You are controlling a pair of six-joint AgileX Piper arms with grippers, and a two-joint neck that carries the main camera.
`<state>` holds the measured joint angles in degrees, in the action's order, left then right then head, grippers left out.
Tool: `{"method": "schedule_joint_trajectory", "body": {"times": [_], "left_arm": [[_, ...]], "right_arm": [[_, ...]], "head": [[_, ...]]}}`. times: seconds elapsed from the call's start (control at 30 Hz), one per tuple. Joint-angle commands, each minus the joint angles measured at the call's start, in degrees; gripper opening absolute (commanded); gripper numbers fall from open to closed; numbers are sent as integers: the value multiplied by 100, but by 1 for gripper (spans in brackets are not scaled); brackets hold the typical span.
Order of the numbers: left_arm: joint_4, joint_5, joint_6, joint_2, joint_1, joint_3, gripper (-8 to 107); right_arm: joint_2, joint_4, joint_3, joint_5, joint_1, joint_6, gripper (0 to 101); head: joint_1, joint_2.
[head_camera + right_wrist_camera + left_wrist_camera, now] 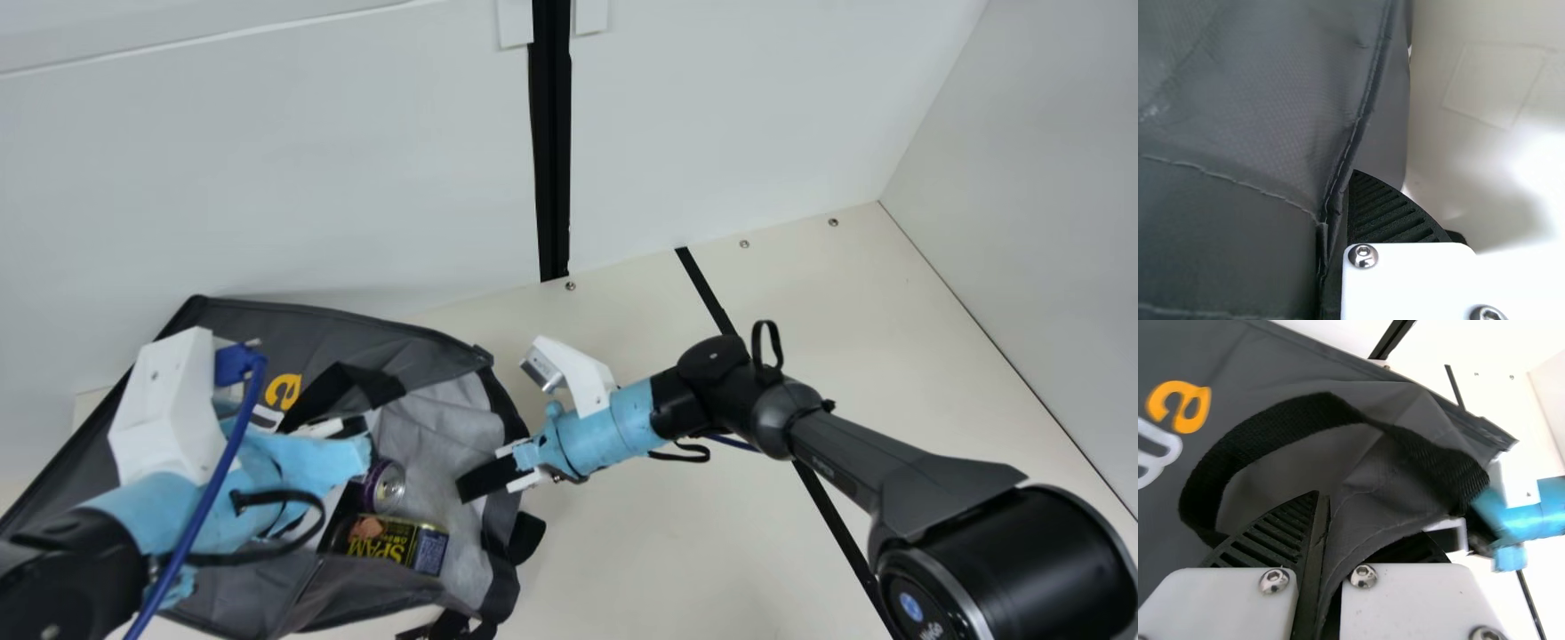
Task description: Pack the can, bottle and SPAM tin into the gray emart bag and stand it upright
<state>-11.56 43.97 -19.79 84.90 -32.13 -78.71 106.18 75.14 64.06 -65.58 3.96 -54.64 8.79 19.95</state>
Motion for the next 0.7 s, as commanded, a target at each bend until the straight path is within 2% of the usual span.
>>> {"method": "schedule_joint_trajectory", "body": {"times": [0.0, 0.17, 0.33, 0.67], "left_arm": [[-26, -25, 24, 4, -1, 10, -8], [-145, -120, 83, 37, -23, -26, -8], [-322, 23, 181, 149, -25, -192, -8], [-481, 437, 346, 375, -52, -829, -8]], "right_arm": [[-111, 61, -95, -147, -103, 6, 0], [-421, 139, -314, -432, -412, 39, 0], [-757, 361, -552, -432, -478, 98, 0], [-1488, 632, -805, -432, -671, 417, 0]], "head": [[121, 5], [121, 5], [121, 5], [121, 5]]}}
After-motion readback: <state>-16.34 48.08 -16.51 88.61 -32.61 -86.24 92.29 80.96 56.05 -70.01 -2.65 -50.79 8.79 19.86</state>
